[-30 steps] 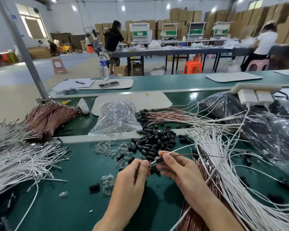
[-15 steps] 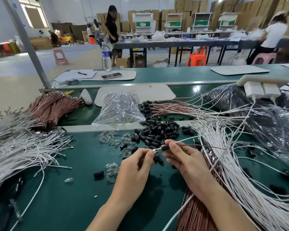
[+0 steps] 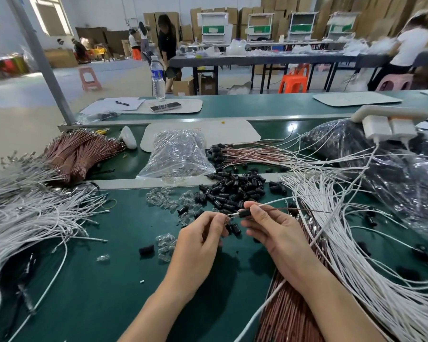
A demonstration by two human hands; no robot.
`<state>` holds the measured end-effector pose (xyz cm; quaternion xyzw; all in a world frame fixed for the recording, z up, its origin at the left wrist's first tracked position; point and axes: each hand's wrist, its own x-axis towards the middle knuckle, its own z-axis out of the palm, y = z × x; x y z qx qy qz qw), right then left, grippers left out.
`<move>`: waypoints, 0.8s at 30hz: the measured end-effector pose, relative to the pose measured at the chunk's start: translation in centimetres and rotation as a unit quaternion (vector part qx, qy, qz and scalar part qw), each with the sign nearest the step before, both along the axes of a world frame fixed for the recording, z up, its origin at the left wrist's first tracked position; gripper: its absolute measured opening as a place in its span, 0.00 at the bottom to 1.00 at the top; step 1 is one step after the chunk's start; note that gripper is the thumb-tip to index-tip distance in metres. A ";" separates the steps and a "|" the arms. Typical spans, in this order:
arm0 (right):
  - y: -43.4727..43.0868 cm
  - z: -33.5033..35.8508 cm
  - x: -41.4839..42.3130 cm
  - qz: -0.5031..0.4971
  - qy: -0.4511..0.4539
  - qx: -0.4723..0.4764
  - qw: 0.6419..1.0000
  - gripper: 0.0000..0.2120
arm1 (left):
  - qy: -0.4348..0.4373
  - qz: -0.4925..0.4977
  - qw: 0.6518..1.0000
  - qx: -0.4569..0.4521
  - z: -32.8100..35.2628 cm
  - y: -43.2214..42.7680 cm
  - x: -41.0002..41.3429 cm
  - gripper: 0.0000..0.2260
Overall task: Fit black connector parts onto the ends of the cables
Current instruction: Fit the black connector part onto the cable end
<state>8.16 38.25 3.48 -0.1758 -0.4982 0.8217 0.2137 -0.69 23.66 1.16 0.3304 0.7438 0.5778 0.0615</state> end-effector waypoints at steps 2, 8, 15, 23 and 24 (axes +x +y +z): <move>0.0 0.0 0.0 0.000 0.000 0.001 1.000 0.11 | -0.011 -0.003 1.000 0.002 0.2 -0.1 0.1 0.12; -0.1 0.0 -0.1 -0.002 -0.006 0.019 1.000 0.11 | -0.014 -0.001 1.000 -0.003 0.5 -0.2 0.0 0.11; -0.4 0.1 -0.3 -0.030 -0.024 0.045 0.998 0.11 | -0.031 -0.003 0.999 0.007 0.8 -0.1 0.1 0.08; -0.4 0.1 -0.2 -0.037 -0.027 0.050 0.998 0.11 | -0.080 -0.026 0.996 0.028 1.2 -0.2 -0.1 0.06; -0.4 0.1 -0.2 -0.037 -0.027 0.053 0.998 0.10 | -0.081 -0.028 0.996 0.026 1.2 -0.3 -0.1 0.06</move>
